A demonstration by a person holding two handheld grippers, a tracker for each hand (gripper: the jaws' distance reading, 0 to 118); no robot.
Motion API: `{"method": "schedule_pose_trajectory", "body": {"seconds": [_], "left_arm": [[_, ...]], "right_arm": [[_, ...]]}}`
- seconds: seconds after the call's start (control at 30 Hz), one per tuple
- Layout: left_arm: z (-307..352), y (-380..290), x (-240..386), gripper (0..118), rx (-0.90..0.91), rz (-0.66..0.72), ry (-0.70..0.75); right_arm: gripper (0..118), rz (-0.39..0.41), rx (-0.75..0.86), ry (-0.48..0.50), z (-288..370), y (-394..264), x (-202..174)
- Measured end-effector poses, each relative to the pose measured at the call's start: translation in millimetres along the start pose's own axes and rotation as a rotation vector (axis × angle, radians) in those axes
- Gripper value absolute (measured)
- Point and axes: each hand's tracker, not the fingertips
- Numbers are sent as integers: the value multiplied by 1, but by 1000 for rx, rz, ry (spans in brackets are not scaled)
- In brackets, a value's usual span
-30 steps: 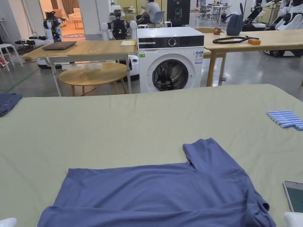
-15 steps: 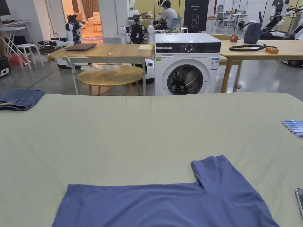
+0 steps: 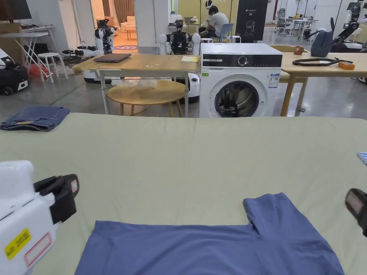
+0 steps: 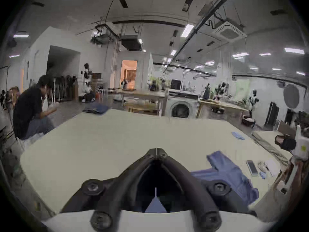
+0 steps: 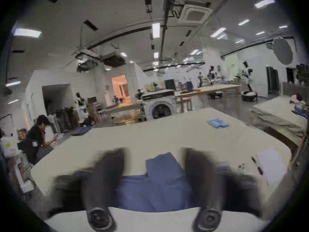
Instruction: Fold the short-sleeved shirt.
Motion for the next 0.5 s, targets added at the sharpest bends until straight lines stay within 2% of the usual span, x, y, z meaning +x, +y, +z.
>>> {"method": "schedule_pose_trajectory", "body": {"seconds": [0.07, 0.1, 0.2, 0.27, 0.3, 0.33, 0.37, 0.4, 0.5], "left_arm": [[-27, 1, -7, 0, -137, 20, -65], [-42, -1, -11, 0, -157, 54, -70], [-92, -11, -30, 0, -297, 87, -34], [-127, -21, -42, 15, -405, 87, 34], [-146, -29, -46, 15, -456, 53, 118], [-165, -38, -50, 50, -519, 13, 150], [-185, -49, -56, 94, -575, -5, 159], [-201, -61, -62, 118, -631, -8, 174], [-241, -93, -76, 117, -755, 35, 184]], "right_arm": [[0, 17, -16, -20, -12, -5, -7], [0, 46, -71, 1, -19, -6, -9], [0, 22, -132, 17, -37, -27, -4], [0, 28, -171, -1, -45, -34, 0], [0, 29, -186, -10, -49, -45, 3], [0, 28, -206, -16, -53, -49, 7], [0, 24, -221, -26, -57, -51, 10], [0, 19, -234, -39, -61, -54, 14], [0, 8, -277, -78, -71, -67, 26]]}}
